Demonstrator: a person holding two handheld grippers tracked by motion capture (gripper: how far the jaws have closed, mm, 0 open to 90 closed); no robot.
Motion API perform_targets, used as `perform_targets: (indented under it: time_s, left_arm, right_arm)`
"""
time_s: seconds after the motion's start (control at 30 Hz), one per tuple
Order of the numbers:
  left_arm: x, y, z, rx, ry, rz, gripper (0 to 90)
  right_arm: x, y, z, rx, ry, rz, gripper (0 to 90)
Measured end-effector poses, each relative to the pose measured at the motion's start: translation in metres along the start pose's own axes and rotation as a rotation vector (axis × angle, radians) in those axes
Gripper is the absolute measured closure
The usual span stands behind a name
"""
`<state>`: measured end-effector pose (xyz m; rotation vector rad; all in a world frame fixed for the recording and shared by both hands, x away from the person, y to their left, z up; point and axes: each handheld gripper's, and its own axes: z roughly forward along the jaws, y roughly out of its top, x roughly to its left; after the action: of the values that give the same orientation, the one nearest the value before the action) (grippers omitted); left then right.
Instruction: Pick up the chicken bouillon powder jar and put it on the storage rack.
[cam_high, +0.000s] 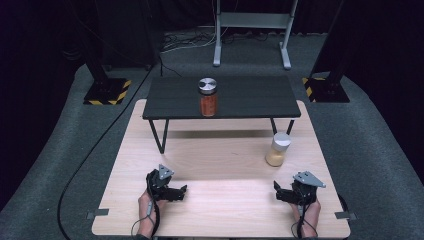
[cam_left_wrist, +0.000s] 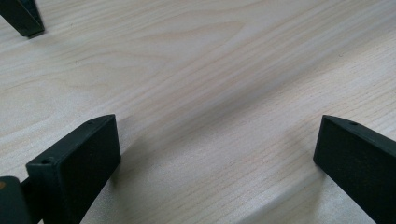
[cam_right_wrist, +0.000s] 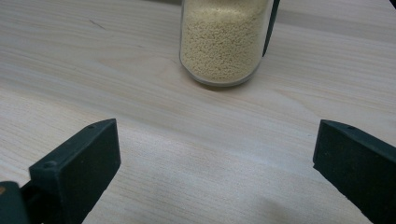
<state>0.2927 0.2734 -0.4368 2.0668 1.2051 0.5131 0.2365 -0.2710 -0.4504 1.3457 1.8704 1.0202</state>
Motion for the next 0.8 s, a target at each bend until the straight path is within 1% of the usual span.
perform_targets:
  time_s: [0.07, 0.17, 0.23, 0.37, 0.43, 0.57, 0.8]
  left_arm:
    - [0.000, 0.000, 0.000, 0.000, 0.000, -0.001, 0.2]
    - [0.000, 0.000, 0.000, 0.001, -0.001, 0.001, 0.2]
    - [0.000, 0.000, 0.000, 0.001, -0.001, 0.002, 0.2]
    - [0.000, 0.000, 0.000, 0.002, -0.001, 0.002, 0.3]
    - [0.000, 0.000, 0.000, 0.001, 0.000, 0.002, 0.3]
    - [0.000, 0.000, 0.000, 0.001, 0.000, 0.002, 0.3]
    - [0.000, 0.000, 0.000, 0.001, 0.001, 0.003, 0.3]
  right_arm:
    - [0.000, 0.002, 0.001, 0.009, 0.003, -0.004, 0.0]
    - [0.002, 0.004, 0.002, 0.022, -0.001, -0.025, 0.0]
    - [0.002, 0.006, 0.003, 0.019, 0.005, -0.022, 0.0]
    - [0.002, 0.011, 0.000, -0.036, 0.010, -0.018, 0.0]
    - [0.002, 0.013, 0.000, -0.081, 0.002, -0.025, 0.0]
    - [0.000, 0.020, 0.006, -0.143, 0.002, -0.008, 0.0]
    - [0.003, 0.030, 0.021, -0.227, -0.029, 0.008, 0.0]
